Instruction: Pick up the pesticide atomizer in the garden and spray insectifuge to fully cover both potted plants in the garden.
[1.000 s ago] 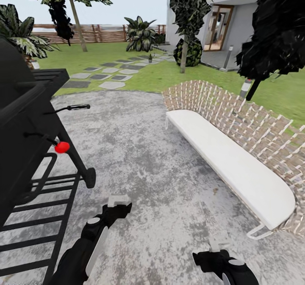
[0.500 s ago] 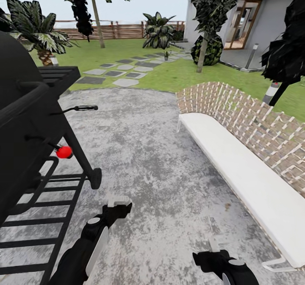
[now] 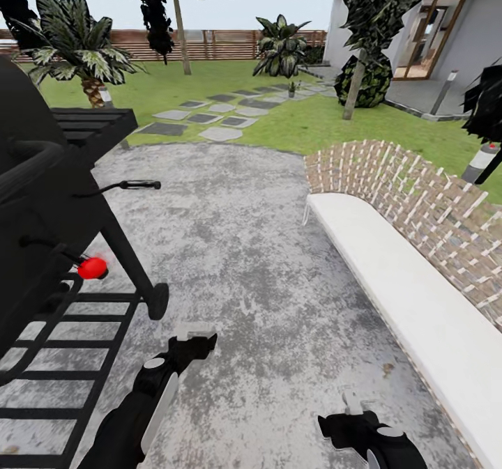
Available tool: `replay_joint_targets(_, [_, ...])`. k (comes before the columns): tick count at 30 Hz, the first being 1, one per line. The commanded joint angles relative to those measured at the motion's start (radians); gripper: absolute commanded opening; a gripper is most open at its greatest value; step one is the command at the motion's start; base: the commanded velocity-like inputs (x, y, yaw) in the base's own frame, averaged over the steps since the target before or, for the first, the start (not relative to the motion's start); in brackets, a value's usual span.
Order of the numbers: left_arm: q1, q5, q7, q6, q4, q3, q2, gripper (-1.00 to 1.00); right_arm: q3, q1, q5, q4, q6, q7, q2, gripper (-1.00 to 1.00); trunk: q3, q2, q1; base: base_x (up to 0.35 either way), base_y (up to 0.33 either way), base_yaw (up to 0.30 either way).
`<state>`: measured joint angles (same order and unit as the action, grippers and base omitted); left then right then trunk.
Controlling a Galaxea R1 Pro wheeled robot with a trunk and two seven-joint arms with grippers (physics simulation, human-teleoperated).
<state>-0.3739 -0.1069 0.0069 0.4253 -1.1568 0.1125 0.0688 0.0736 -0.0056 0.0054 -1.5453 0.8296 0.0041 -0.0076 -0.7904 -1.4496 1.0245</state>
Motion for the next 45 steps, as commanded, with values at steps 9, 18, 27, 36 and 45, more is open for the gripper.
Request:
replay_joint_targets(9, [0.000, -0.010, 0.001, 0.006, -0.001, -0.001, 0.000, 1.00, -0.001, -0.001, 0.001, -0.001, 0.005, 0.001, -0.001, 1.00, -0.001, 0.000, 0.001, 0.296, -0.138, 0.002])
replay_joint_targets(18, [0.000, -0.010, 0.001, 0.006, -0.001, -0.001, 0.000, 1.00, -0.001, -0.001, 0.001, -0.001, 0.005, 0.001, 0.000, 1.00, -0.001, 0.000, 0.001, 0.296, -0.119, 0.000])
replay_joint_targets(27, [0.000, -0.010, -0.001, 0.006, -0.001, -0.001, 0.000, 1.00, -0.001, -0.001, 0.001, -0.001, 0.005, 0.000, 0.004, 1.00, -0.002, 0.000, 0.001, 0.307, -0.008, 0.064])
replay_joint_targets(36, [0.000, -0.010, -0.001, 0.006, -0.001, -0.001, 0.000, 1.00, -0.003, -0.001, 0.001, -0.001, 0.005, 0.000, 0.003, 1.00, -0.006, 0.000, 0.001, 0.334, 0.000, 0.147])
replay_joint_targets(45, [0.000, -0.010, -0.001, 0.006, -0.001, -0.001, 0.000, 1.00, -0.004, -0.001, 0.001, -0.001, 0.005, 0.000, 0.003, 1.00, -0.006, 0.000, 0.001, 0.335, -0.015, 0.006])
